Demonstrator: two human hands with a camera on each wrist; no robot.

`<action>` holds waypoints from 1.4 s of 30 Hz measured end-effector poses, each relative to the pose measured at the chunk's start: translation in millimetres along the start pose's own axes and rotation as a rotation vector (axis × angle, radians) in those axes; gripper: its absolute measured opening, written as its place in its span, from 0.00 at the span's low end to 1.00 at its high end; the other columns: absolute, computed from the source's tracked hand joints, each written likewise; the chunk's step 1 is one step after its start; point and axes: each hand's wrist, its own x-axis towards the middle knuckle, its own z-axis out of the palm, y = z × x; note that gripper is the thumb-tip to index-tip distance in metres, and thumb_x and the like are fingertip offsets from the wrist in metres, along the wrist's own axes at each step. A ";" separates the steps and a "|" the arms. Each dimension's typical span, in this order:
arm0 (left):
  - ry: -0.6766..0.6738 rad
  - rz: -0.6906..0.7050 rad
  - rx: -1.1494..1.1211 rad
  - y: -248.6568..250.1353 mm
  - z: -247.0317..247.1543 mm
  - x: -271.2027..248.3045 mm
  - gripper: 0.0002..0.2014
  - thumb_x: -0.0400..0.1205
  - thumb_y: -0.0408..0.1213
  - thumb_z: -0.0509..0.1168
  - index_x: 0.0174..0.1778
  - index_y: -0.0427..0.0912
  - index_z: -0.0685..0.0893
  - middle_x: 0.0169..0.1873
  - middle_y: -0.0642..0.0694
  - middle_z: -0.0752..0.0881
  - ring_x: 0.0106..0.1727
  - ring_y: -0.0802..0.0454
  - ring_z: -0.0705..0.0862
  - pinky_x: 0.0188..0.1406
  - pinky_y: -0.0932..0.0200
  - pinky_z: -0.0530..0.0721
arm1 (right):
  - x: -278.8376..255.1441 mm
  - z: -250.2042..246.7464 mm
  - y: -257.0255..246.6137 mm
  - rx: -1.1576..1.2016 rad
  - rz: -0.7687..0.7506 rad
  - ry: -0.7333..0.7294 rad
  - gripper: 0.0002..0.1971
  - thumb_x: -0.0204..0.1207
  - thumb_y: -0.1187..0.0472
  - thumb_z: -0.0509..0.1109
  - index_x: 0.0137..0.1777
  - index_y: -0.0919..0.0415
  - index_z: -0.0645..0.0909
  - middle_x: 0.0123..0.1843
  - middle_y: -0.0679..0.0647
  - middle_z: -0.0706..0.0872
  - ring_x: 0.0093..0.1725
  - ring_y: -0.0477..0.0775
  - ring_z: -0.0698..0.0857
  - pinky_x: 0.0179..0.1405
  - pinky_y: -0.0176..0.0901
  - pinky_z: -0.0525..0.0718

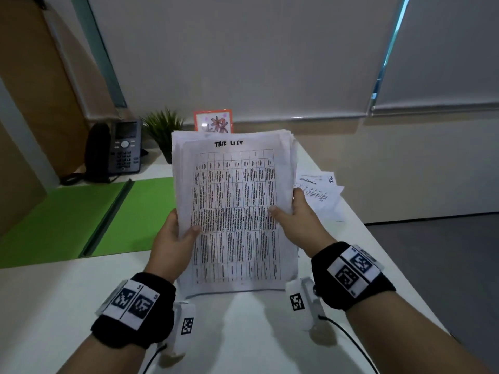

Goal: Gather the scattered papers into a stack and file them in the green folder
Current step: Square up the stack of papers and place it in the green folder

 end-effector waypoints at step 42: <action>0.228 -0.533 0.079 -41.3 -64.1 -11.2 0.13 0.82 0.29 0.62 0.63 0.38 0.74 0.51 0.35 0.83 0.48 0.39 0.81 0.52 0.46 0.80 | 24.3 -40.7 35.3 0.101 0.428 0.761 0.11 0.82 0.66 0.60 0.61 0.66 0.77 0.59 0.66 0.83 0.57 0.65 0.82 0.52 0.43 0.74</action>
